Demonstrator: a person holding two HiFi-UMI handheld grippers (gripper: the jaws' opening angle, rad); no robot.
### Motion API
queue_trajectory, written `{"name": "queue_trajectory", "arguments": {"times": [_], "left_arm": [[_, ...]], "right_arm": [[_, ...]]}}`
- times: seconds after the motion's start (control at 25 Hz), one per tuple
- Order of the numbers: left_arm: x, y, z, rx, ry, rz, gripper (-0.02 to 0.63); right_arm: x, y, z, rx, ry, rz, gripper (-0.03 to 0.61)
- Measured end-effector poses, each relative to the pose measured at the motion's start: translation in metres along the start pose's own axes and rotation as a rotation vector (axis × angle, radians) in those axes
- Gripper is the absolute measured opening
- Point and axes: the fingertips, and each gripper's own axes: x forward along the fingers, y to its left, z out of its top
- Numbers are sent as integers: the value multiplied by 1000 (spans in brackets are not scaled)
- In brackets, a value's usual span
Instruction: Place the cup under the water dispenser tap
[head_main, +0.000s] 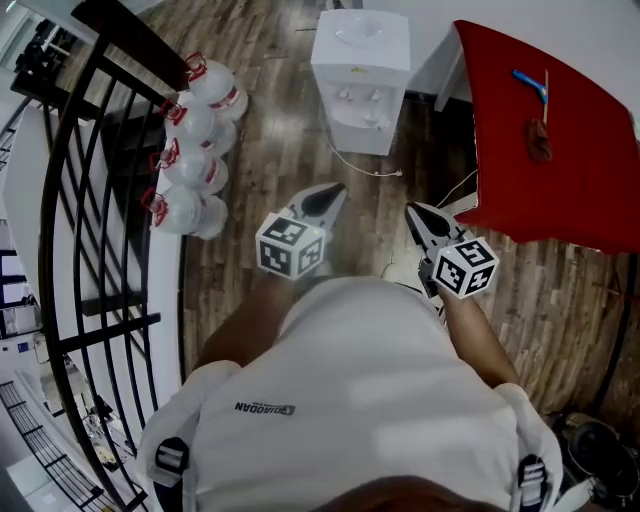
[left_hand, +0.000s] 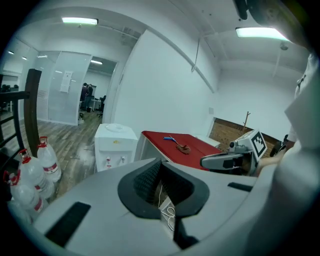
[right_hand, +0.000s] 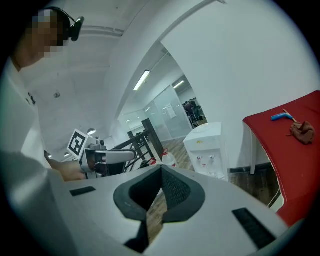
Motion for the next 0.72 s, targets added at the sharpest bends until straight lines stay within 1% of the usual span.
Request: {"name": "queue_trajectory", "arguments": {"times": [0.12,0.36,0.52,0.72], "left_arm": [[-10,11,-8,-8,13,-17,-3],[-17,20,-11,-20,15,-63,-3],[-23,22,-12,-8,16,-89,-3],[-25,29,-11,3,20,-95,-3]], "right_arm": [[7,11,-6,22,-10,-34,21],[13,24,-6,21,-31,-82,21],[15,31,-10,24,-31,-97,21],[18,33,-9,16,-27,-109,21]]}}
